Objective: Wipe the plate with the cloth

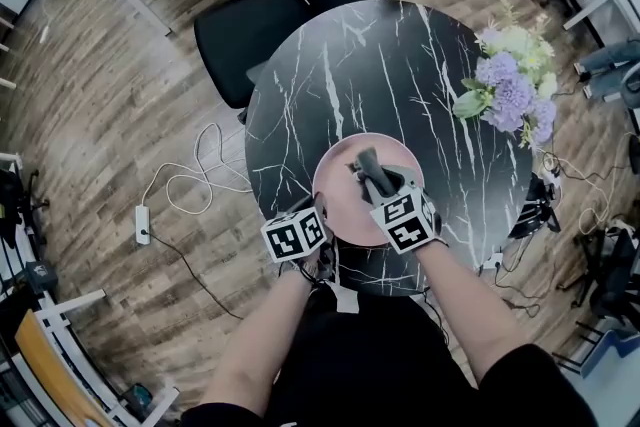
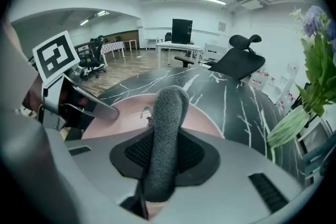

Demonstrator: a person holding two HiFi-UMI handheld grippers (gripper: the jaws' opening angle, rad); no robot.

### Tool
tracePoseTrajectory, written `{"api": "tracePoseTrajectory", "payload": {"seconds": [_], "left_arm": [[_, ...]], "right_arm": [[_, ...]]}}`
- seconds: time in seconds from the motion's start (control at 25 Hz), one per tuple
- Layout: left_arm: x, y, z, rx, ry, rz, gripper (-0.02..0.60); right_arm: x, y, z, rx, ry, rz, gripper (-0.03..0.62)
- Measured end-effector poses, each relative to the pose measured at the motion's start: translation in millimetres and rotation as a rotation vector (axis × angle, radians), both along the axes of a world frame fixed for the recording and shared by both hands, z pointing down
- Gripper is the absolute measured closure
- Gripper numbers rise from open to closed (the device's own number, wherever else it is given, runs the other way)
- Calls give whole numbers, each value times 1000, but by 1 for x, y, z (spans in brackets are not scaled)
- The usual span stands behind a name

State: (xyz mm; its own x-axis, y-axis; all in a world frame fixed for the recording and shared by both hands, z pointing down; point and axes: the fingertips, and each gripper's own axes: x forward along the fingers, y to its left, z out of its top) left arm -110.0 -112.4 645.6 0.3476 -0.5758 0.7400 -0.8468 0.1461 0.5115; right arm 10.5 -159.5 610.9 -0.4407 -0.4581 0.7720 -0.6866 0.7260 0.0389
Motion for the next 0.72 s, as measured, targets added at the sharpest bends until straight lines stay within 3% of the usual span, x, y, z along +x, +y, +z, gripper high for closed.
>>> {"api": "tracePoseTrajectory", "payload": {"seconds": [0.4,0.72], "left_arm": [[4,0,3,1,15,-5,552],[2,-1,3,4,14,-7,552]], "right_arm": [[-57,48,29,-319,-215,103,485],[-63,57,36,-258,-99,-6,485]]}}
